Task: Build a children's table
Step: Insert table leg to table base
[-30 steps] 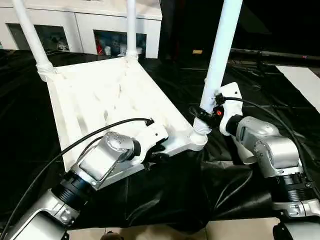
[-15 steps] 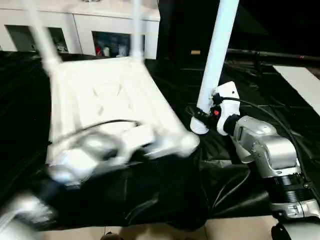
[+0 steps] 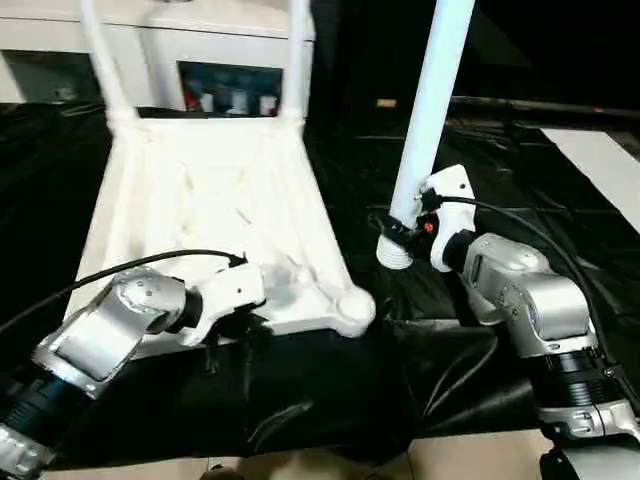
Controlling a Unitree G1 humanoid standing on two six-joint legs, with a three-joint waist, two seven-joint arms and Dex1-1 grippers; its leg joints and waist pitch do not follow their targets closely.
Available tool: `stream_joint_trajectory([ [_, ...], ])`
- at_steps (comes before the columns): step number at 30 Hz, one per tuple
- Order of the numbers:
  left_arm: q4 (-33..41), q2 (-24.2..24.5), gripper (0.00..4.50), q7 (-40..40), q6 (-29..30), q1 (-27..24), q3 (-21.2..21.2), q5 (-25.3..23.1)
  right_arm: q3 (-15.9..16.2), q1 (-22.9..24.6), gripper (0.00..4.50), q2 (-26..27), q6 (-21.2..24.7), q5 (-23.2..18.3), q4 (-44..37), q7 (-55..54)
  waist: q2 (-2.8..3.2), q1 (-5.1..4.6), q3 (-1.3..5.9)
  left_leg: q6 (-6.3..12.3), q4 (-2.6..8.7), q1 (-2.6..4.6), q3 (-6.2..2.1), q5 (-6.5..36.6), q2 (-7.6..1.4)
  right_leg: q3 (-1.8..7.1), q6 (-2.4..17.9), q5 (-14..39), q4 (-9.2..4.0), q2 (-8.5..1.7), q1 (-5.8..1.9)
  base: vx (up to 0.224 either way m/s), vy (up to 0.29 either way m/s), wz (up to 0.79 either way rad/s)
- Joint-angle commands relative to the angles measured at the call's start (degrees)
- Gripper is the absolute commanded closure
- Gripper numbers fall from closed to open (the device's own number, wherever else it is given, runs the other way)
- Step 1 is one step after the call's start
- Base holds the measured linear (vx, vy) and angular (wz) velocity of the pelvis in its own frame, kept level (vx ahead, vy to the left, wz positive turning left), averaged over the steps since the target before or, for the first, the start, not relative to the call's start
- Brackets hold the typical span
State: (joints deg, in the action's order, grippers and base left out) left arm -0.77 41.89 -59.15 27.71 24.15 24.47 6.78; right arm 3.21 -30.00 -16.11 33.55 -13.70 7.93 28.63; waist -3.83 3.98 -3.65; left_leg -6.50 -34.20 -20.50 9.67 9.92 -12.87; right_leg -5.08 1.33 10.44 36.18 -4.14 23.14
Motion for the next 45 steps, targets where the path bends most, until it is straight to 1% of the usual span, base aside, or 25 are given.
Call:
stream_joint_trajectory([
  [1, 1.8, 0.1, 3.73, 0.2, 0.6, 0.7, -1.5, 0.1, 0.0, 0.1, 2.62, -0.1, -0.7, 0.2, -0.7, 0.2, 1.19, 0.13, 4.06, -2.8, 4.02, 0.5, 0.24, 11.7, -0.16, 3.16, 7.6, 14.5, -4.33, -3.25, -3.01, 0.0, 0.0, 0.0],
  [2, 1.8, 0.0, 3.58, 0.4, 0.1, 0.8, -1.1, -0.5, 0.0, 0.1, 2.62, 0.0, -0.6, 0.3, -0.8, 0.2, 1.17, 0.08, 3.99, -2.67, 4.02, 0.53, 0.24, 12.1, -0.15, 3.16, 7.5, 15.1, -4.42, -3.2, -2.94, 0.0, 0.0, 0.0],
  [3, 1.6, -0.4, 3.49, 1.0, 0.1, 0.9, -1.0, -0.7, 0.0, 0.2, 2.62, 0.0, -0.6, 0.2, -1.0, 0.2, 1.3, 0.06, 3.96, -2.63, 4.03, 0.57, 0.23, 12.4, -0.13, 3.16, 7.3, 15.7, -4.48, -3.16, -2.89, 0.0, 0.0, 0.0],
  [4, 1.4, -0.7, 3.46, 1.3, 0.0, 0.9, -1.0, -0.8, 0.0, 0.2, 2.62, 0.0, -0.5, 0.2, -1.0, 0.2, 1.23, 0.01, 3.91, -2.68, 4.06, 0.55, 0.22, 12.7, -0.12, 3.13, 7.0, 16.2, -4.57, -3.12, -2.89, 0.0, 0.0, 0.0],
  [5, 0.8, -1.0, 3.46, 2.1, -0.2, 1.2, -0.8, -1.1, 0.1, 0.3, 2.62, 0.0, -0.5, 0.2, -1.1, 0.2, 1.4, 0.03, 3.93, -2.74, 4.04, 0.61, 0.2, 12.9, -0.13, 3.13, 7.0, 16.4, -4.56, -3.13, -2.86, 0.0, 0.0, 0.0],
  [6, 0.2, -1.6, 3.46, 2.8, -0.2, 1.6, -0.7, -1.6, 0.1, 0.4, 2.62, 0.1, -0.5, 0.2, -1.2, 0.1, 1.32, 0.02, 3.9, -2.7, 4.03, 0.69, 0.22, 13.2, -0.11, 3.11, 6.8, 16.9, -4.7, -3.09, -2.75, 0.0, 0.0, 0.0],
  [9, -0.7, -3.3, 3.46, 3.9, 0.2, 2.4, -0.3, -2.5, 0.2, 0.7, 2.62, 0.2, -0.4, 0.2, -1.5, 0.0, 1.37, 0.25, 3.96, -2.71, 4.03, 0.68, 0.21, 13.2, -0.14, 3.12, 6.6, 17.2, -4.77, -3.14, -2.8, 0.0, 0.0, 0.0],
  [10, -0.8, -4.0, 3.46, 4.2, 0.5, 2.5, -0.2, -2.7, 0.2, 0.7, 2.62, 0.3, -0.3, 0.2, -1.6, -0.1, 1.4, 0.42, 3.95, -2.72, 4.01, 0.73, 0.2, 13.2, -0.17, 3.12, 6.5, 17.1, -4.8, -3.18, -2.74, 0.0, 0.0, 0.0],
  [11, -1.0, -4.6, 3.46, 4.5, 0.9, 2.7, 0.0, -3.1, 0.2, 0.7, 2.62, 0.4, -0.3, 0.2, -1.6, -0.1, 1.32, 0.4, 3.96, -2.69, 4.03, 0.66, 0.22, 13.1, -0.14, 3.13, 6.5, 17.1, -4.84, -3.13, -2.8, 0.0, 0.0, 0.0],
  [12, -1.3, -5.3, 3.46, 5.1, 1.9, 2.9, 0.4, -3.4, 0.2, 0.7, 2.62, 0.5, -0.3, 0.2, -1.6, -0.1, 1.4, 0.54, 4.03, -2.74, 4.02, 0.69, 0.2, 13.0, -0.17, 3.13, 6.5, 16.7, -4.77, -3.17, -2.8, 0.0, 0.0, 0.0],
  [13, -1.6, -6.1, 3.46, 5.6, 2.9, 3.1, 0.8, -3.7, 0.3, 0.7, 2.62, 0.6, -0.3, 0.2, -1.6, -0.2, 1.36, 0.55, 4.05, -2.76, 4.01, 0.59, 0.21, 12.7, -0.12, 3.12, 6.5, 16.3, -4.71, -3.12, -2.89, 0.0, 0.0, 0.0],
  [16, -2.3, -7.7, 3.46, 6.9, 3.5, 3.2, 1.3, -4.3, 0.3, 0.7, 2.62, 0.8, -0.3, 0.2, -1.8, -0.4, 1.39, 0.83, 4.16, -2.78, 3.97, 0.59, 0.17, 12.2, -0.16, 3.11, 6.7, 15.2, -4.59, -3.16, -2.91, 0.0, 0.0, 0.0],
  [17, -2.4, -8.4, 3.46, 7.1, 3.7, 3.2, 1.4, -4.2, 0.4, 0.8, 2.62, 0.9, -0.2, 0.2, -1.9, -0.5, 1.51, 0.83, 4.17, -2.79, 3.99, 0.54, 0.14, 12.2, -0.15, 3.12, 6.8, 14.8, -4.54, -3.17, -2.97, 0.0, 0.0, 0.0],
  [19, -2.2, -8.9, 3.46, 6.9, 4.1, 3.0, 1.7, -4.1, 0.5, 0.9, 2.62, 1.0, -0.1, 0.1, -2.1, -0.5, 1.44, 0.85, 4.21, -2.72, 3.97, 0.58, 0.15, 12.2, -0.16, 3.11, 7.1, 14.2, -4.57, -3.16, -2.98, 0.0, 0.0, 0.0],
  [21, -1.5, -9.9, 3.46, 6.7, 4.6, 2.9, 1.5, -3.5, 0.5, 1.0, 2.62, 1.1, -0.1, 0.1, -2.2, -0.5, 1.42, 0.86, 4.19, -2.65, 3.98, 0.5, 0.15, 12.0, -0.12, 3.1, 7.1, 13.9, -4.53, -3.14, -3.04, 0.0, 0.0, 0.0],
  [24, -1.3, -11.5, 3.46, 7.7, 6.3, 3.3, 0.4, -2.7, 0.6, 1.1, 2.62, 1.2, -0.1, 0.1, -2.3, -0.6, 1.41, 0.93, 4.19, -2.52, 3.93, 0.57, 0.2, 11.9, -0.14, 3.1, 7.2, 14.1, -4.6, -3.18, -2.99, 0.0, 0.0, 0.0],
  [25, -1.5, -12.1, 3.29, 8.4, 7.5, 3.6, 0.0, -2.7, 0.6, 1.1, 2.62, 1.3, 0.0, 0.1, -2.3, -0.5, 1.4, 0.89, 4.2, -2.57, 3.92, 0.5, 0.23, 11.9, -0.13, 3.12, 7.2, 13.9, -4.53, -3.14, -3.06, 0.0, 0.0, 0.0],
  [27, -2.7, -13.7, 3.12, 10.8, 8.6, 4.6, -0.7, -3.5, 0.7, 1.1, 2.62, 1.3, 0.0, 0.2, -2.2, -0.5, 1.34, 0.83, 4.18, -2.48, 3.92, 0.45, 0.22, 11.9, -0.11, 3.08, 7.2, 13.9, -4.57, -3.08, -3.09, 0.0, 0.0, 0.0],
  [28, -3.1, -13.9, 3.12, 11.4, 8.2, 4.8, -0.6, -4.0, 0.7, 1.1, 2.62, 1.4, 0.0, 0.3, -2.3, -0.5, 1.37, 0.92, 4.17, -2.41, 3.9, 0.53, 0.17, 12.2, -0.1, 3.05, 7.0, 14.2, -4.69, -3.11, -3.07, 0.0, 0.0, 0.0],
  [29, -3.4, -14.1, 2.92, 11.7, 8.1, 4.9, -0.4, -4.4, 0.8, 1.1, 2.62, 1.4, 0.0, 0.3, -2.2, -0.5, 1.34, 0.94, 4.14, -2.33, 3.92, 0.5, 0.17, 12.3, -0.06, 3.03, 6.9, 14.7, -4.8, -3.14, -3.08, 0.0, 0.0, 0.0],
  [34, -3.5, -14.4, 2.92, 11.5, 8.5, 4.9, 0.5, -5.1, 0.9, 1.2, 2.62, 1.4, 0.1, 0.4, -2.4, -0.5, 1.33, 0.89, 4.13, -2.21, 3.93, 0.5, 0.13, 12.7, -0.06, 2.99, 6.0, 16.4, -5.0, -3.16, -3.01, 0.0, 0.0, 0.0],
  [38, -3.9, -13.9, 2.92, 10.9, 7.9, 4.4, 2.0, -6.5, 1.0, 1.3, 2.62, 1.4, 0.1, 0.5, -2.5, -0.5, 1.41, 0.88, 4.2, -2.13, 3.93, 0.49, 0.09, 12.3, -0.09, 3.01, 6.2, 15.3, -4.88, -3.11, -2.99, 0.0, 0.0, 0.0],
  [42, -3.4, -13.3, 2.83, 9.9, 8.8, 4.0, 2.6, -5.9, 0.9, 1.2, 2.62, 1.5, 0.0, 0.5, -2.3, -0.5, 1.45, 0.91, 4.22, -2.2, 3.95, 0.5, 0.09, 12.1, -0.11, 3.01, 6.8, 14.2, -4.73, -3.14, -3.02, 0.0, 0.0, 0.0],
  [44, -3.3, -13.5, 2.79, 10.2, 9.0, 3.9, 2.1, -5.8, 0.9, 1.2, 2.62, 1.5, 0.0, 0.5, -2.3, -0.5, 1.41, 0.88, 4.18, -2.21, 3.96, 0.48, 0.11, 12.2, -0.1, 3.02, 6.9, 14.2, -4.72, -3.13, -3.05, 0.0, 0.0, 0.0],
  [45, -3.3, -13.6, 3.01, 10.3, 9.1, 3.9, 2.0, -5.8, 0.9, 1.1, 2.62, 1.5, 0.0, 0.5, -2.3, -0.5, 1.42, 0.89, 4.17, -2.19, 3.94, 0.49, 0.12, 12.3, -0.09, 3.03, 6.9, 14.4, -4.76, -3.14, -3.04, 0.0, 0.0, 0.0],
])
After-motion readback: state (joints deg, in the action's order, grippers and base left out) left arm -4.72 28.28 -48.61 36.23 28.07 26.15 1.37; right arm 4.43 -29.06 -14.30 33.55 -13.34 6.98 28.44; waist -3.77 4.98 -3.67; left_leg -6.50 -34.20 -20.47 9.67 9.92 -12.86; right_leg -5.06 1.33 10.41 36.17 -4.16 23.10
